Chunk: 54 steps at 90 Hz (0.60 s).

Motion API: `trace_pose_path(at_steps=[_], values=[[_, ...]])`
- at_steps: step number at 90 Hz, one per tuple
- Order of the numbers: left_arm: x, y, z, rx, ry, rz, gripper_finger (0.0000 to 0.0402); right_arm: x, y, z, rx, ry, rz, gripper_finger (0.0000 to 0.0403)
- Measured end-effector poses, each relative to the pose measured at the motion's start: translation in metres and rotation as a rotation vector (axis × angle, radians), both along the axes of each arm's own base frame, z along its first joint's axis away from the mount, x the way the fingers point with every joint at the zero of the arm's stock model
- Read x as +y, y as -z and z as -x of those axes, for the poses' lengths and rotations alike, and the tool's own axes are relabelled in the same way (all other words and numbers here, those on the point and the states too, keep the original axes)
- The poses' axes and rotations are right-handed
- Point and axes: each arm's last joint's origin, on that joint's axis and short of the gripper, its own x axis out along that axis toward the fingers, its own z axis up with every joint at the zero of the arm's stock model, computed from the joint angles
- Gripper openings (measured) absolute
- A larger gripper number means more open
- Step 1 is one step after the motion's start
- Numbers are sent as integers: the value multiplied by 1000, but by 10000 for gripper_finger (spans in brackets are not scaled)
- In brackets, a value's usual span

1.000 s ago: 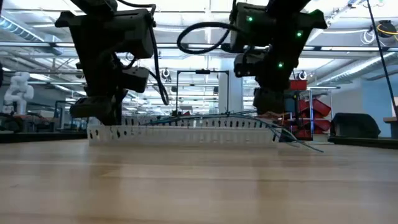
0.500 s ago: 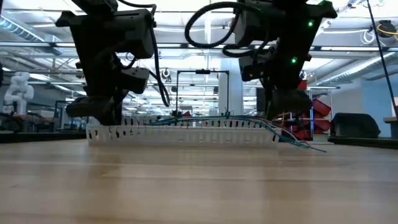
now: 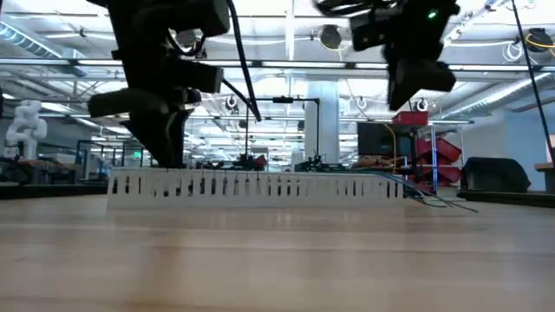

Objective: Ziptie cables
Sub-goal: Put the ziptied cables into the cable duct

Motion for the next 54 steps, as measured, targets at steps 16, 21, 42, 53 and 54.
trace_pose_path(at_steps=[16, 21, 42, 53, 54], values=[[-4, -11, -2, -64, 4, -88, 128, 7, 7, 29, -147, 52, -27, 13], [-5, -14, -1, -75, 3, -105, 128, 10, 13, 38, -209, 71, -73, 4], [-7, -47, -3, -209, -3, -97, 128, 31, 68, 64, -508, 102, -333, 0], [-10, -65, -13, -406, -11, -66, 128, 46, 96, 64, -673, 55, -493, 0], [-11, -66, -15, -433, -13, -60, 128, 47, 98, 64, -687, 51, -502, 0]])
